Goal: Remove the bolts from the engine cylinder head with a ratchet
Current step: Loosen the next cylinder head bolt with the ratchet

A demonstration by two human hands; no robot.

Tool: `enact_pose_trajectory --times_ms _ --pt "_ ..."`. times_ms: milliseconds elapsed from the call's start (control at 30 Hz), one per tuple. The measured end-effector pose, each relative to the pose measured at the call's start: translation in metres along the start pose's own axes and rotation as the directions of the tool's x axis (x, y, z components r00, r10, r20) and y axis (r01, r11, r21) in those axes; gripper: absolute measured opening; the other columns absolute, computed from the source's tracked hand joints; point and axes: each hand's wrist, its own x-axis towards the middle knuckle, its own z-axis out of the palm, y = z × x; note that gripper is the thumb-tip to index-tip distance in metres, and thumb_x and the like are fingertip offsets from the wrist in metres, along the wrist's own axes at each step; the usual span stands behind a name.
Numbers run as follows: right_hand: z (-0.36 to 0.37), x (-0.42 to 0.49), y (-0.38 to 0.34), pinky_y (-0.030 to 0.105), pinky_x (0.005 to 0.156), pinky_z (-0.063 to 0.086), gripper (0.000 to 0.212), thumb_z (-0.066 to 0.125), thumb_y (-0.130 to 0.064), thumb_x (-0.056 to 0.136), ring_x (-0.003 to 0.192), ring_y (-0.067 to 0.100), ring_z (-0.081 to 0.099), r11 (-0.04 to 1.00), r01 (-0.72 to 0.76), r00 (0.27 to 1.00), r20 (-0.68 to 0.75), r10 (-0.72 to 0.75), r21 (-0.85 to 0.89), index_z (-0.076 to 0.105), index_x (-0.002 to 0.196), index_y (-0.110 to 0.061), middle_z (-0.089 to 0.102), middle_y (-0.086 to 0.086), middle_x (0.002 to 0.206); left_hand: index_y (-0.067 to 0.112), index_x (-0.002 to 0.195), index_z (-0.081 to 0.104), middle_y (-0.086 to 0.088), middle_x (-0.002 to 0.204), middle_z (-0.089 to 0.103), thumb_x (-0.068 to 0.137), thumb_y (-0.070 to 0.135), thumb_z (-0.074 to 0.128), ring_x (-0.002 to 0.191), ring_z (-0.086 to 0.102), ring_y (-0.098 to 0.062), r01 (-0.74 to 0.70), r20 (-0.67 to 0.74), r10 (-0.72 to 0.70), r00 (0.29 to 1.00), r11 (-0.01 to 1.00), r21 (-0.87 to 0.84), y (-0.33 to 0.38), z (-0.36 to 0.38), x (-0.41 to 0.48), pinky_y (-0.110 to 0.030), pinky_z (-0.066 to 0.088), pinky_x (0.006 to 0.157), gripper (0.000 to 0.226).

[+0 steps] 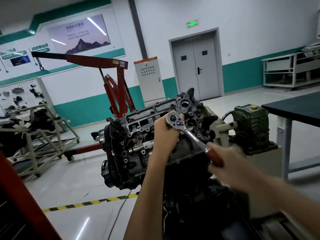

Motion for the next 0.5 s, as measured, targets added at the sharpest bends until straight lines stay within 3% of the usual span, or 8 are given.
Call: enact_pose_trajectory --times_ms 67,167,267,333,433,500 --pt "-0.041 0.016 0.007 0.02 0.05 0.048 0.037 0.063 -0.001 0.077 0.048 0.007 0.055 0.97 0.069 0.996 0.077 -0.052 -0.234 0.044 0.076 -0.033 0.055 -0.002 0.061 0.033 0.049 0.043 0.016 0.048 0.04 0.088 -0.001 0.058 0.051 0.031 -0.001 0.002 0.019 -0.002 1.0 1.0 0.005 0.001 0.0 0.0 -0.019 0.027 0.051 0.054" --pt "-0.05 0.024 0.012 0.033 0.054 0.053 0.034 0.063 -0.005 0.078 0.052 0.013 0.057 0.946 0.063 0.997 0.052 -0.049 -0.317 0.042 0.077 -0.031 0.057 0.001 0.066 0.036 0.05 0.048 0.017 0.047 0.041 0.089 -0.003 0.057 0.049 0.031 -0.001 0.0 0.011 0.001 1.0 1.0 -0.013 0.002 0.002 -0.003 -0.016 0.026 0.05 0.056" --pt "0.0 -0.001 0.002 0.021 0.05 0.048 0.04 0.067 -0.003 0.075 0.045 0.005 0.05 0.997 -0.016 0.994 -0.108 0.008 -0.076 0.041 0.076 -0.033 0.05 -0.005 0.056 0.029 0.055 0.037 0.016 0.05 0.038 0.092 0.009 0.061 0.052 0.03 -0.001 -0.021 -0.031 0.02 0.999 0.999 -0.034 0.002 0.003 -0.006 -0.019 0.028 0.052 0.049" --pt "0.047 -0.014 -0.014 0.007 0.041 0.032 0.034 0.067 -0.002 0.074 0.04 0.002 0.046 0.987 -0.067 0.965 -0.241 0.101 0.146 0.045 0.075 -0.027 0.043 -0.007 0.05 0.025 0.057 0.034 0.016 0.051 0.036 0.093 0.013 0.061 0.053 0.029 -0.001 -0.027 -0.04 0.026 0.999 0.999 -0.038 0.001 0.005 -0.008 -0.019 0.029 0.053 0.046" --pt "0.099 -0.01 -0.043 0.007 0.039 0.031 0.02 0.06 -0.003 0.078 0.039 0.001 0.047 0.893 -0.146 0.939 -0.225 0.261 0.426 0.048 0.088 -0.016 0.045 -0.001 0.055 0.026 0.059 0.03 0.015 0.052 0.03 0.093 0.013 0.062 0.054 0.024 -0.002 -0.03 -0.042 0.029 0.999 0.999 -0.036 0.003 0.007 -0.009 -0.018 0.025 0.052 0.048" --pt "0.1 -0.009 -0.045 0.008 0.039 0.032 0.022 0.059 -0.001 0.077 0.038 0.003 0.046 0.886 -0.131 0.946 -0.21 0.245 0.445 0.047 0.086 -0.018 0.044 0.0 0.055 0.028 0.059 0.029 0.015 0.053 0.03 0.093 0.015 0.062 0.056 0.024 -0.003 -0.015 -0.036 0.013 0.999 0.998 -0.056 0.003 0.006 -0.009 -0.02 0.026 0.054 0.049"
